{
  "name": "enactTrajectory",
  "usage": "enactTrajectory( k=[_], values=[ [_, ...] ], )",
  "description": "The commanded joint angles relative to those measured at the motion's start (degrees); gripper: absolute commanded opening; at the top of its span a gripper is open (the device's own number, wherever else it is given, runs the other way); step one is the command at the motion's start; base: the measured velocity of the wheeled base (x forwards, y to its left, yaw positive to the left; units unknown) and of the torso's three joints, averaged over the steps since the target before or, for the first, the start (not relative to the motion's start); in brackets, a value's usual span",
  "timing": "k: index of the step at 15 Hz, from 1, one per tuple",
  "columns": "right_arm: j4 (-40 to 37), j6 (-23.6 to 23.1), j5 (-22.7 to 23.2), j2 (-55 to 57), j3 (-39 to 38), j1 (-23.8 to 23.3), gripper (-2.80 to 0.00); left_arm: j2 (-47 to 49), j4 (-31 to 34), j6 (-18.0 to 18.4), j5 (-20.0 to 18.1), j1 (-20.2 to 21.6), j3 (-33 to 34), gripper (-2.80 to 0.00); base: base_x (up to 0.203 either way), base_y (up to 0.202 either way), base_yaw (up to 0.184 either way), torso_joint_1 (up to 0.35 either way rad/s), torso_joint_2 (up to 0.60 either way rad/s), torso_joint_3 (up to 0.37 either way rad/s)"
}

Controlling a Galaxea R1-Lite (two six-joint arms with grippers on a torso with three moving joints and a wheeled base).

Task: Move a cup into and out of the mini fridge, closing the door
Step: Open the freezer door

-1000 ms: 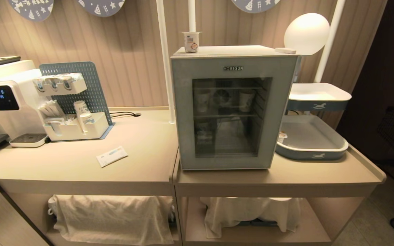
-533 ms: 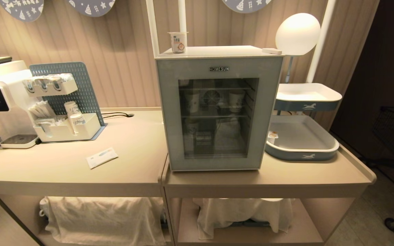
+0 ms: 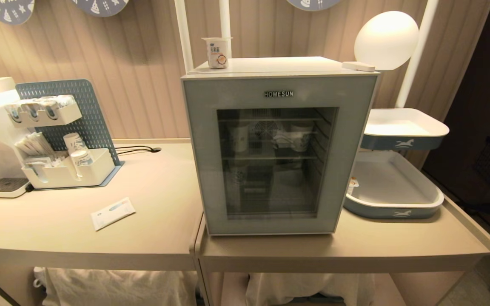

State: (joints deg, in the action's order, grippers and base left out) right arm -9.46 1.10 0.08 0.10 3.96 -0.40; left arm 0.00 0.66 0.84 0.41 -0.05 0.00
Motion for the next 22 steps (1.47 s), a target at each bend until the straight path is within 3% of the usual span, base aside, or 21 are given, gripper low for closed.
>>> enactTrajectory(
  k=[1, 2, 4, 6, 9, 11, 13, 15, 17, 18, 20, 22],
  values=[
    [-0.1, 0.0, 0.0, 0.1, 0.1, 0.0, -2.8, 0.1, 0.0, 0.2, 0.0, 0.0, -0.6, -2.8, 0.0, 0.0, 0.0, 0.0, 0.0, 0.0],
    [-0.2, 0.0, 0.0, 0.1, 0.1, 0.0, -2.8, 0.3, 0.7, 0.2, 0.0, 0.0, -3.4, -2.8, 0.0, 0.0, 0.0, 0.0, 0.0, 0.0],
    [-0.2, 0.0, 0.0, 0.1, 0.1, 0.1, -2.8, 2.2, 6.4, -0.1, 0.8, 0.0, -16.4, -2.8, 0.0, 0.0, 0.0, 0.0, 0.0, 0.0],
    [-0.2, 0.0, 0.0, 0.1, 0.1, 0.0, -2.8, 6.6, 15.9, -0.2, 2.6, 0.0, -36.3, -2.8, 0.0, 0.0, 0.0, 0.0, 0.0, 0.0],
    [-0.1, 0.0, 0.0, 0.1, 0.1, 0.0, -2.8, 22.1, 33.9, -2.5, 4.0, -1.0, -70.1, -2.8, 0.0, 0.0, 0.0, 0.0, 0.0, 0.0],
    [-0.1, 0.0, 0.0, 0.1, 0.1, 0.0, -2.8, 37.0, 44.1, -6.6, 4.3, -4.8, -84.8, -2.8, 0.0, 0.0, 0.0, 0.0, 0.0, 0.0],
    [-0.1, 0.0, 0.0, 0.1, 0.1, 0.1, -2.8, 49.6, 49.3, -12.4, 3.8, -10.4, -91.2, -2.8, 0.0, 0.0, 0.0, 0.0, 0.0, 0.0],
    [-0.1, 0.0, 0.0, 0.1, 0.1, 0.1, -2.8, 57.6, 44.5, -15.3, 0.4, -12.2, -88.5, -2.8, 0.0, 0.0, 0.0, 0.0, 0.0, 0.0],
    [-0.1, 0.0, 0.0, 0.1, 0.1, 0.0, -2.8, 70.2, 36.1, -16.6, -9.5, -9.9, -82.7, -2.8, 0.0, 0.0, 0.0, 0.0, 0.0, 0.0],
    [-0.1, 0.0, 0.0, 0.1, 0.1, 0.1, -2.8, 76.2, 32.1, -16.3, -19.2, -7.2, -80.9, -2.8, 0.0, 0.0, 0.0, 0.0, 0.0, 0.0],
    [-0.1, 0.0, 0.0, 0.1, 0.1, 0.1, -2.8, 82.1, 25.7, -13.2, -43.3, -0.8, -77.1, -2.8, 0.0, 0.0, 0.0, 0.0, 0.0, 0.0],
    [0.0, 0.0, 0.0, 0.1, 0.1, 0.1, -2.8, 87.1, 19.6, -5.9, -65.8, 5.8, -72.3, -2.8, 0.0, 0.0, 0.0, 0.0, 0.0, 0.0]
  ],
)
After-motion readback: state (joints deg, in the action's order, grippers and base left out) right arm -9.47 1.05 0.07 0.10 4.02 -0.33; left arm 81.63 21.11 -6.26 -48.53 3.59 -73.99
